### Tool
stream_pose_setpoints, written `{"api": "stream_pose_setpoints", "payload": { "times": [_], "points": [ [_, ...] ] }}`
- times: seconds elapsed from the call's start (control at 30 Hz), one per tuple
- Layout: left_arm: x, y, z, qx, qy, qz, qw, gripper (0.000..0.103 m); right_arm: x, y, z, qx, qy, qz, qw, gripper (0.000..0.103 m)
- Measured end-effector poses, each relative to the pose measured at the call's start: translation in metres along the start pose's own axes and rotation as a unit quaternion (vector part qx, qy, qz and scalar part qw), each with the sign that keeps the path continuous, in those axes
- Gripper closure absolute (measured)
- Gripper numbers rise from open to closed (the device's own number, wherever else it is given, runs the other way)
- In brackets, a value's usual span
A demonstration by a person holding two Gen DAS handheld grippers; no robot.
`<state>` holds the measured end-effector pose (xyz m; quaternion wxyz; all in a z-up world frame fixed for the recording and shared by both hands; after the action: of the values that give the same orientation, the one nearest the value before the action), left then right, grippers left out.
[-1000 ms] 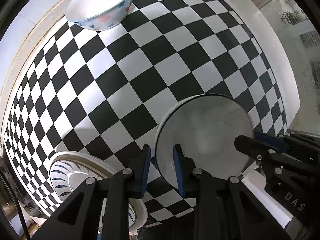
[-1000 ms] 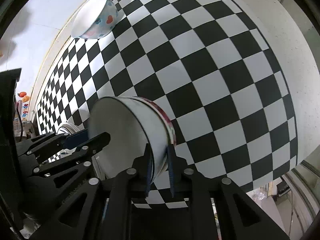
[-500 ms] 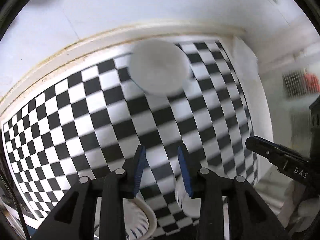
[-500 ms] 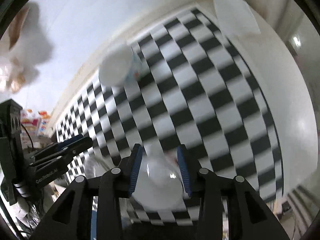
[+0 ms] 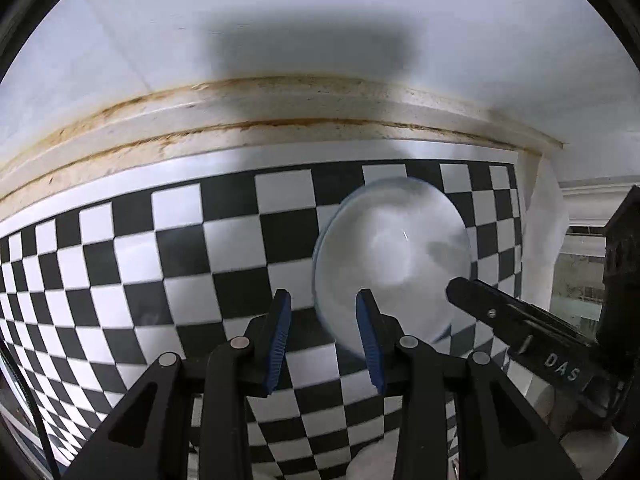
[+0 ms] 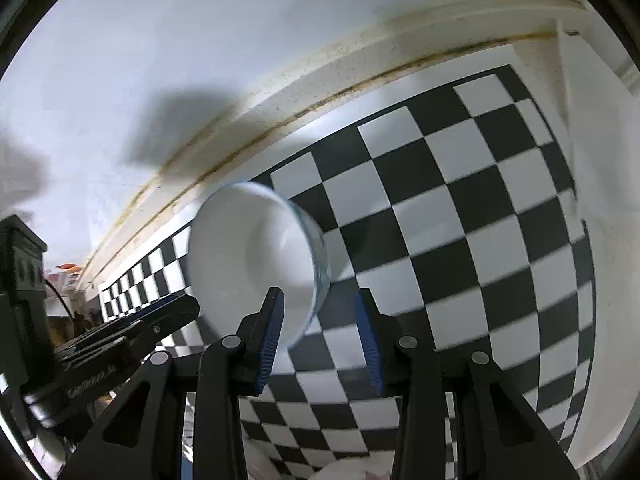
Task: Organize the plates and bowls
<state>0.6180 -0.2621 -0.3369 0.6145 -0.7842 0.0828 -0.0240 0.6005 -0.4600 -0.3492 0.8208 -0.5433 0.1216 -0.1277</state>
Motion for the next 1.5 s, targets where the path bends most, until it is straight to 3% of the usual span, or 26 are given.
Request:
{"api": "stream_pose_setpoints", "payload": {
  "times": [0.4,0.47,0.5,0.53,0.6,0.87,1.17,1.5],
  "points": [
    [0.022,0.028,-0.009,0.021,0.020,0.017,0.9994,0.072,0.023,0.030,0.000,-0.028,-0.014,0.024,0.999,0.063],
    [0.022,0.030,-0.013,0.027,0.034,0.014,0.9990,0.085,0.025,0.032,-0.001,-0.032,-0.016,0.026,0.999,0.063],
    [0.021,0.031,-0.014,0.033,0.039,0.013,0.9986,0.087,0.025,0.034,-0.001,-0.034,-0.018,0.027,0.999,0.067],
    [0.021,0.030,-0.015,0.034,0.040,0.008,0.9986,0.087,0.024,0.034,0.000,-0.036,-0.020,0.026,0.999,0.083],
    [0.020,0.031,-0.013,0.033,0.037,0.008,0.9987,0.087,0.022,0.039,0.007,-0.035,-0.028,0.024,0.999,0.093],
    [0.010,0.012,-0.011,0.043,0.041,-0.010,0.9982,0.087,0.010,0.037,0.017,-0.048,-0.048,0.021,0.997,0.095],
    [-0.027,-0.032,-0.026,0.032,0.059,-0.043,0.9968,0.087,-0.017,0.003,0.030,-0.032,-0.051,-0.001,0.998,0.095],
    [-0.106,-0.073,-0.048,0.021,0.108,-0.063,0.9920,0.087,-0.092,-0.052,0.030,-0.022,-0.045,-0.037,0.998,0.095]
  ]
}}
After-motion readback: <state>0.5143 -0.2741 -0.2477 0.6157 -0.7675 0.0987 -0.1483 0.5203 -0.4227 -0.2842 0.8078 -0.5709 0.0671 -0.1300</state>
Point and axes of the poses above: each gripper's, at about its wrist camera, not at the fingertips, and y roughly the way its jaws point, z to its left, x to its top, the point moved 4 cm from there along y, roughly the way its jaws point, and after that the axes turned 1 degree about z, right-handed, at the moved point
